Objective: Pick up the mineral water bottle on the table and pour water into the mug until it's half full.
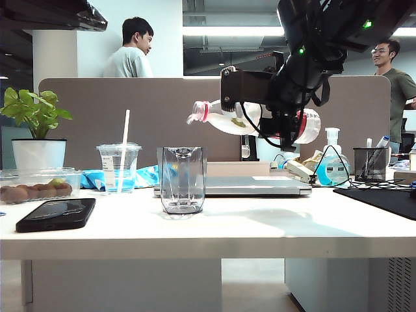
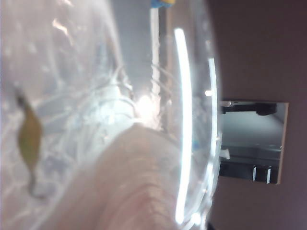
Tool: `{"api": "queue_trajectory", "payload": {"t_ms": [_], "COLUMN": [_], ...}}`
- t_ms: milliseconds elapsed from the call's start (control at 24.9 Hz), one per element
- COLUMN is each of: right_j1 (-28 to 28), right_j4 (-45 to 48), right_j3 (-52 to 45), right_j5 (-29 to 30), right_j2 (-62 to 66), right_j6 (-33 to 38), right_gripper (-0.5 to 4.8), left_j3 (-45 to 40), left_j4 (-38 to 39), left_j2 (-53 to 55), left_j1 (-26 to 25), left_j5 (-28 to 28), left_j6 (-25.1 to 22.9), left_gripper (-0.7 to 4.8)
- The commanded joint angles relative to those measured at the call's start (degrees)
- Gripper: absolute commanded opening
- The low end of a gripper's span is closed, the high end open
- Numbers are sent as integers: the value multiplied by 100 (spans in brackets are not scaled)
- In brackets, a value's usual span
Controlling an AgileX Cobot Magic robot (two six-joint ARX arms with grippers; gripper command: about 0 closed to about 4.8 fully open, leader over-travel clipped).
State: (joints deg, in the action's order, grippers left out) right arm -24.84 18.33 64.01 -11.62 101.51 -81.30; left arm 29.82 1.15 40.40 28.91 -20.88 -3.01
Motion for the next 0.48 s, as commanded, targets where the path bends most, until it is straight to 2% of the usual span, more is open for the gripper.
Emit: {"api": "queue_trajectory", "payload": {"t_ms": [40,483], "right_j1": [-11,-9], "right_j4": [251,271], "right_j3": [57,57], "right_j5": [-35,-426], "right_j2": [-57,-57], "right_j6": [-470,-483], "right_gripper": [243,243], "left_j3": [15,15], "left_j4": [-37,-37], "left_j2": [-9,-9], "left_j1": [0,0], "left_j5": [-11,-11], "left_j6": [0,0], "left_gripper": [-4,-4]}}
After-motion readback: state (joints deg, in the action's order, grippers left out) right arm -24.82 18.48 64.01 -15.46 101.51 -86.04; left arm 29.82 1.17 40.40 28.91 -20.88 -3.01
